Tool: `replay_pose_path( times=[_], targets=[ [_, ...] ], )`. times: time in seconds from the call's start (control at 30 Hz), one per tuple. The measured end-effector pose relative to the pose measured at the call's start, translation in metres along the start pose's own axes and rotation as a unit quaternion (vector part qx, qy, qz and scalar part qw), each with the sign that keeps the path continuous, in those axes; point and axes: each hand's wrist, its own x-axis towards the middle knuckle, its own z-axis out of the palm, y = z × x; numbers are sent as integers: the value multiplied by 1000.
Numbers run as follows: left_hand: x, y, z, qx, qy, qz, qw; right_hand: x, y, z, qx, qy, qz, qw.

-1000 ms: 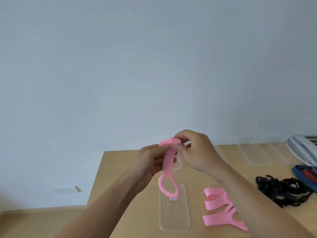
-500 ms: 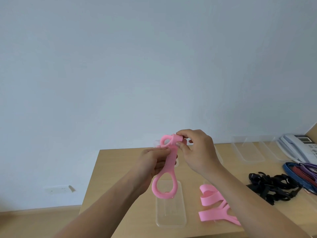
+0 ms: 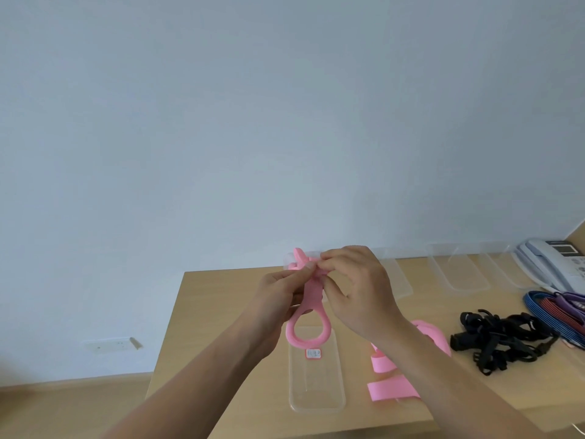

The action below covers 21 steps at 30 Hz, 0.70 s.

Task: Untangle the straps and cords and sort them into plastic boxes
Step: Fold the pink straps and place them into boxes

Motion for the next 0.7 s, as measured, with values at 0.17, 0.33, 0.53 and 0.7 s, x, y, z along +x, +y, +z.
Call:
replay_pose_path(
  times=[0.17, 0.33, 0.53, 0.7],
  targets=[
    [3, -5, -1, 28, 7, 3, 1000, 1, 1, -8, 36, -9, 44, 998],
    [3, -2, -1, 81, -11, 38, 996, 12, 10, -12, 24, -180, 99, 978],
    [0, -2, -16, 45, -101, 25, 994, 15, 5, -15, 72, -158, 116, 978],
    [2, -11, -18, -4, -120, -7, 993, 18, 0, -14, 56, -92, 93, 990]
  ],
)
